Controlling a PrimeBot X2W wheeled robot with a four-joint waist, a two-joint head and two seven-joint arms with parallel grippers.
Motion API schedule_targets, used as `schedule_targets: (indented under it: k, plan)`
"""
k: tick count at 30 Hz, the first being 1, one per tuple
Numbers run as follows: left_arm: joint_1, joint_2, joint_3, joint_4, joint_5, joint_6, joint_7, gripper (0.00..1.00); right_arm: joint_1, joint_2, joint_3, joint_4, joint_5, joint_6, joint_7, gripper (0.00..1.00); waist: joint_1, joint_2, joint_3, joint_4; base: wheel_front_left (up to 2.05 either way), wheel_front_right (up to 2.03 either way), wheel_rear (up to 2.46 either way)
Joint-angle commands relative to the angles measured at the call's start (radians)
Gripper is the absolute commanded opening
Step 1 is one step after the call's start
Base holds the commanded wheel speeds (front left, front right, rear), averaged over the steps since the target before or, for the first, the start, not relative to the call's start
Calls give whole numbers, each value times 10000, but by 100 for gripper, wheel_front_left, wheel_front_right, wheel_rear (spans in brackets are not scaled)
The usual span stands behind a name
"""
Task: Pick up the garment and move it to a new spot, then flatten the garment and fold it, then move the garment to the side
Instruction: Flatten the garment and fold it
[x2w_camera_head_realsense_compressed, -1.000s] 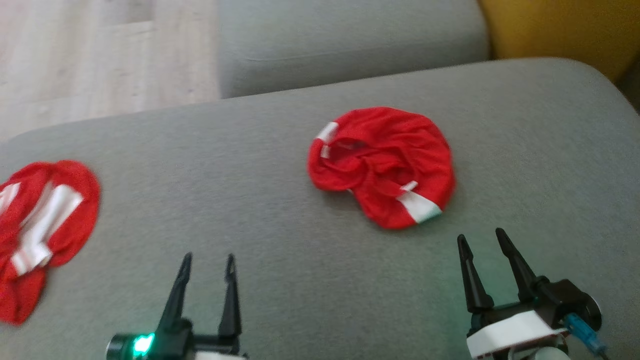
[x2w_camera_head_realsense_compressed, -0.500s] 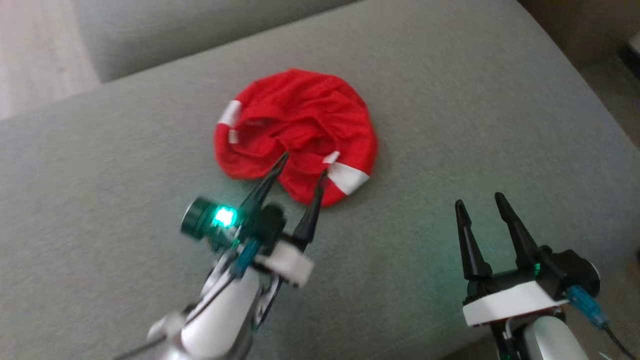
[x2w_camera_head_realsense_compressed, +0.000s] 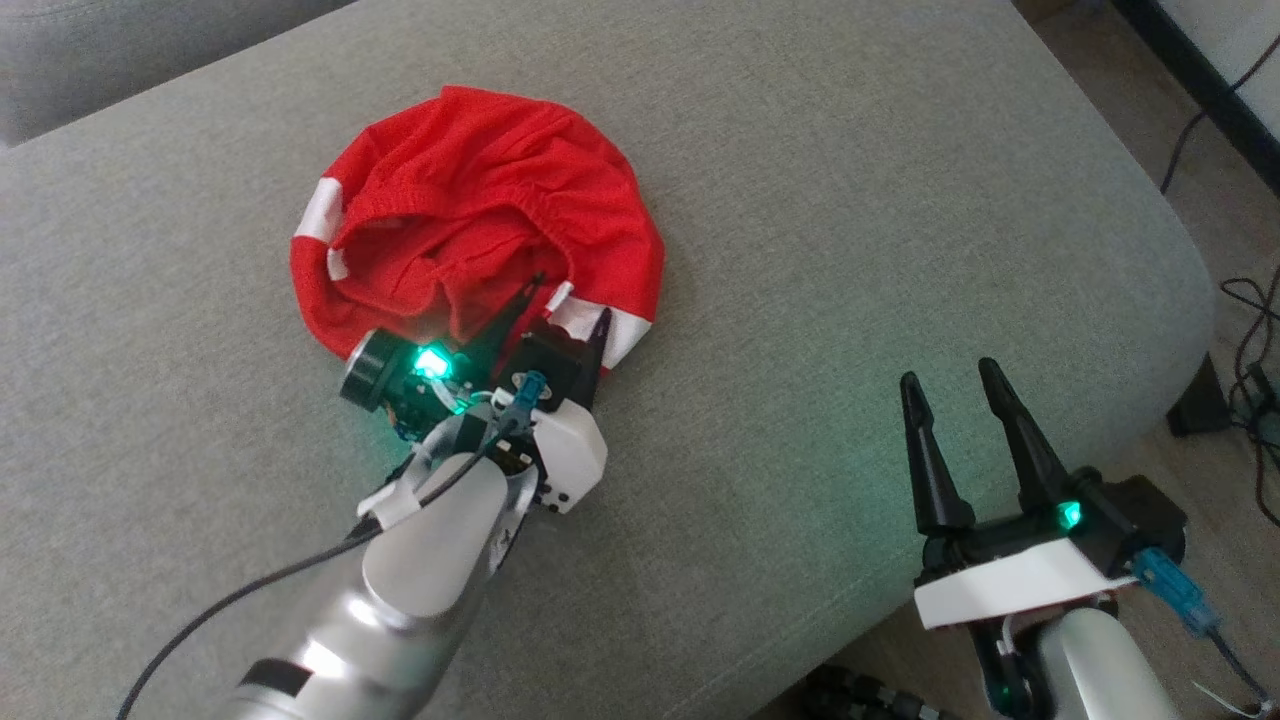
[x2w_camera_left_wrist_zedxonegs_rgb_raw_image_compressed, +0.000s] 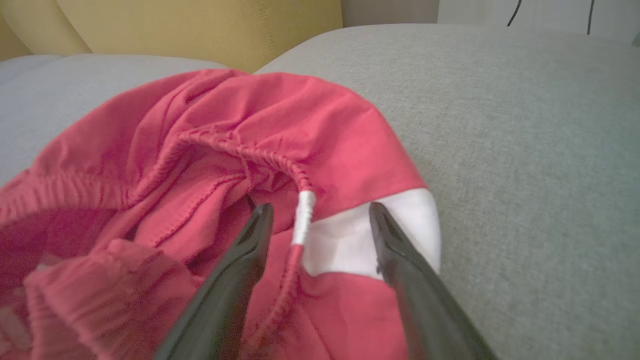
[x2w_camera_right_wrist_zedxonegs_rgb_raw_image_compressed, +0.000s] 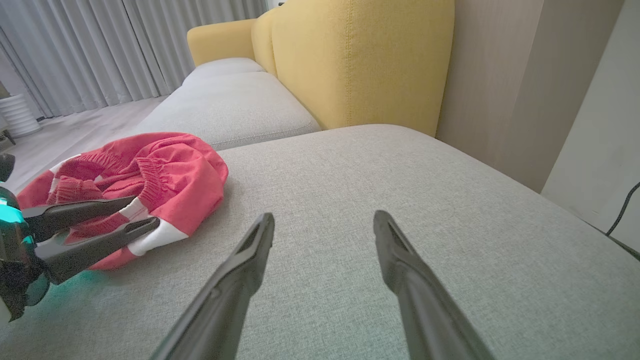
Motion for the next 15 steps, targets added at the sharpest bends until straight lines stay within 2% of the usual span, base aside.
schedule_targets:
  k: [1,2,3,4,5,9,15]
  plan:
    - [-464,141,315,-167,-3,80,-60,71,-222,-39,227,-303,68,-7,-38,100,-1,0,11,-31,0,0,0]
    - [-511,160,332,-77,-22,89,-50,42,-221,-39,233,-294,80,-7,-38,100,-1,0,6,-45,0,0,0]
    - [-554,181,340,4,-35,93,-41,19,-220,-39,239,-286,87,-7,-38,100,-1,0,-3,-56,0,0,0]
    - [-554,181,340,4,-35,93,-41,19,-220,-39,239,-286,87,-7,-38,100,-1,0,-3,-56,0,0,0]
    - [-588,196,340,89,-56,75,-13,0,-217,-39,240,-279,97,-7,-38,100,-1,0,-20,-66,0,0,0]
    - [-642,139,440,157,-486,-270,-74,0,-162,-39,177,-269,111,-7,-38,100,-1,0,-188,-24,0,0,0]
    - [-1354,-53,568,-996,-1954,-1350,-325,0,-57,-39,142,-218,106,-7,-38,100,-1,0,-714,368,0,0,0]
